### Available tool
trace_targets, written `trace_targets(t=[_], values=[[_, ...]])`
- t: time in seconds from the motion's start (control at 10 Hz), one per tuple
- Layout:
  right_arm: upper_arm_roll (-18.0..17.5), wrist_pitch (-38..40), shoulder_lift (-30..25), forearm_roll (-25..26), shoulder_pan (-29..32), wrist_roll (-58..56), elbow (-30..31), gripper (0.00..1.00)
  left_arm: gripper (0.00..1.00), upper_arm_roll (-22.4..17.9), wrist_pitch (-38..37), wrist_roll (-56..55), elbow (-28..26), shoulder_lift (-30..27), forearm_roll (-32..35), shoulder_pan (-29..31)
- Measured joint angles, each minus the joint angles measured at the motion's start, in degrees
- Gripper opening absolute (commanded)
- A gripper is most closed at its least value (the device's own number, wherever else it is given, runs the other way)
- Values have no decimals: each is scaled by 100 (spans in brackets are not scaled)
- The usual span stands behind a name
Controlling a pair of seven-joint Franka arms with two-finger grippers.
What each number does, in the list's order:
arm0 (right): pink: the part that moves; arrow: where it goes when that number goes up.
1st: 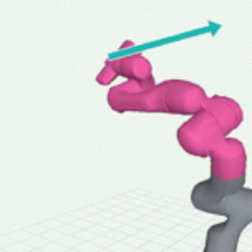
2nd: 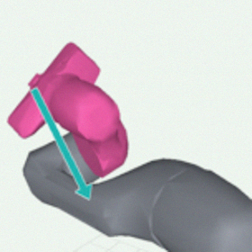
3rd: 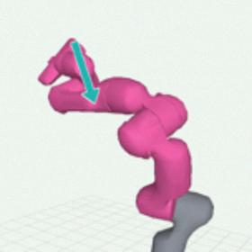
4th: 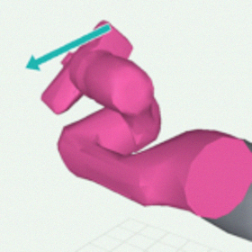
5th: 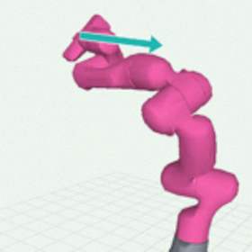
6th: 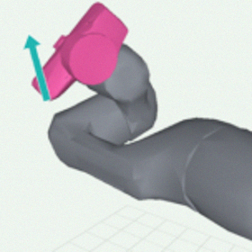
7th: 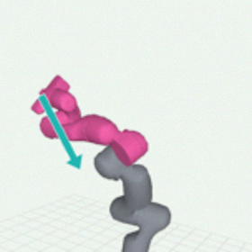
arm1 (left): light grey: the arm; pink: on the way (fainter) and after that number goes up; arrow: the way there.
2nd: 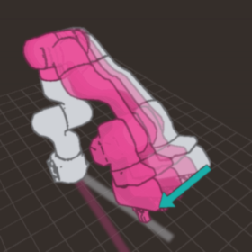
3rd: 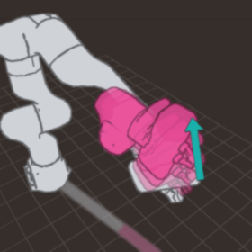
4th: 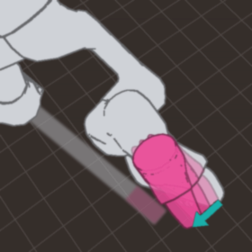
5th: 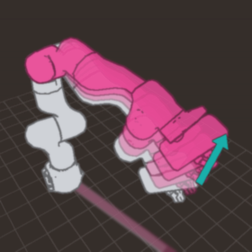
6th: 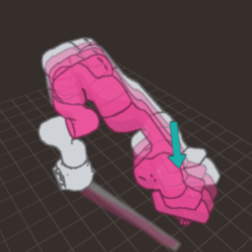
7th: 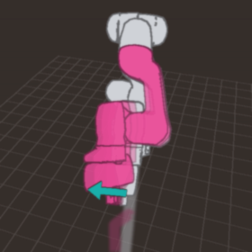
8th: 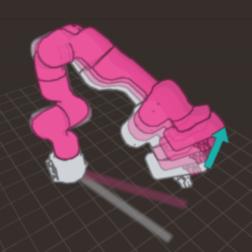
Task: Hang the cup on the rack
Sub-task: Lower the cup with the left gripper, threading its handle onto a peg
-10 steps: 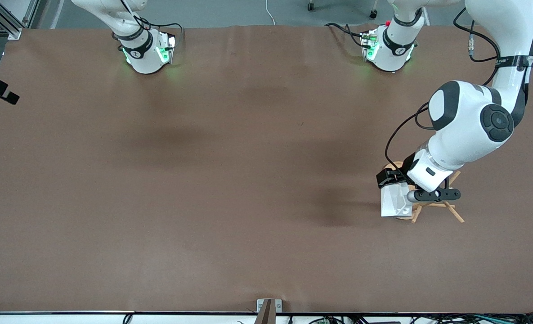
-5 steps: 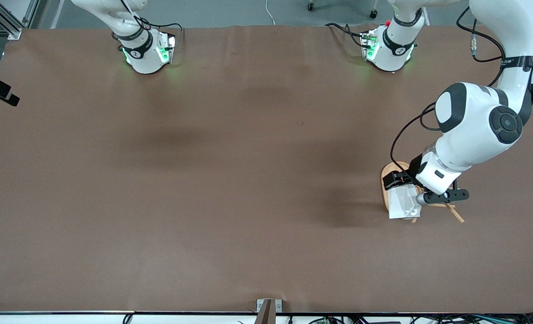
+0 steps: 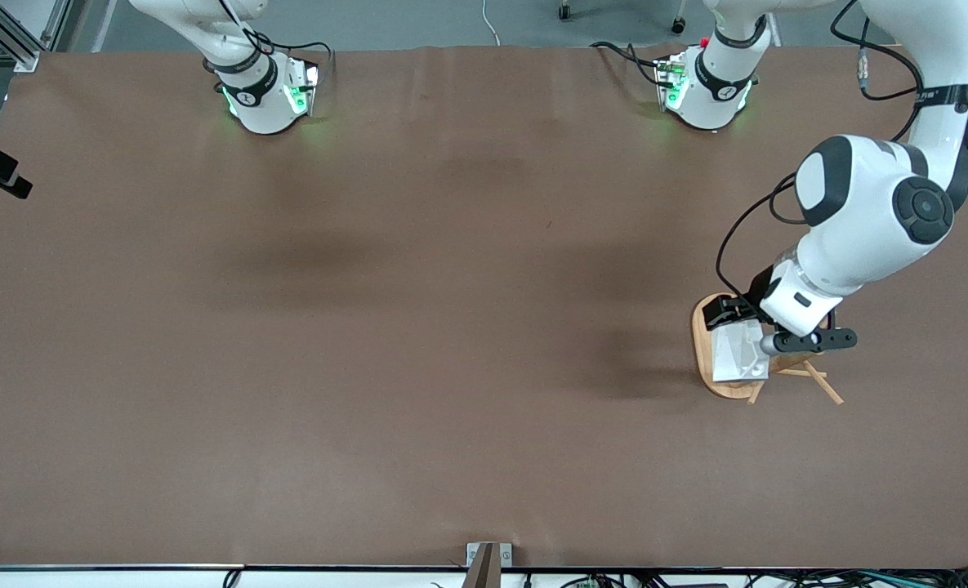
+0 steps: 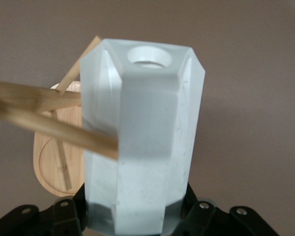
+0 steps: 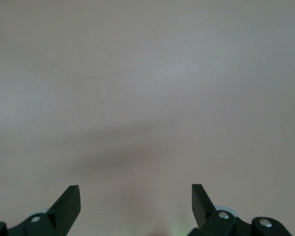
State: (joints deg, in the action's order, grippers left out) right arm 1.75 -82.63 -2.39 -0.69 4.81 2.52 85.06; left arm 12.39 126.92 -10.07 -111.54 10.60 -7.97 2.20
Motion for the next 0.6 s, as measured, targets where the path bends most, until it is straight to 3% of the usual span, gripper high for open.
trace_targets(t=[0.3, 0.6], values=[[-3, 1, 0, 7, -1, -45, -2, 100, 0, -125, 11, 258, -286, -266, -31, 10], [-2, 1, 0, 29, 0, -69, -2, 100, 1, -402, 62, 1033, -405, -274, -564, 44]])
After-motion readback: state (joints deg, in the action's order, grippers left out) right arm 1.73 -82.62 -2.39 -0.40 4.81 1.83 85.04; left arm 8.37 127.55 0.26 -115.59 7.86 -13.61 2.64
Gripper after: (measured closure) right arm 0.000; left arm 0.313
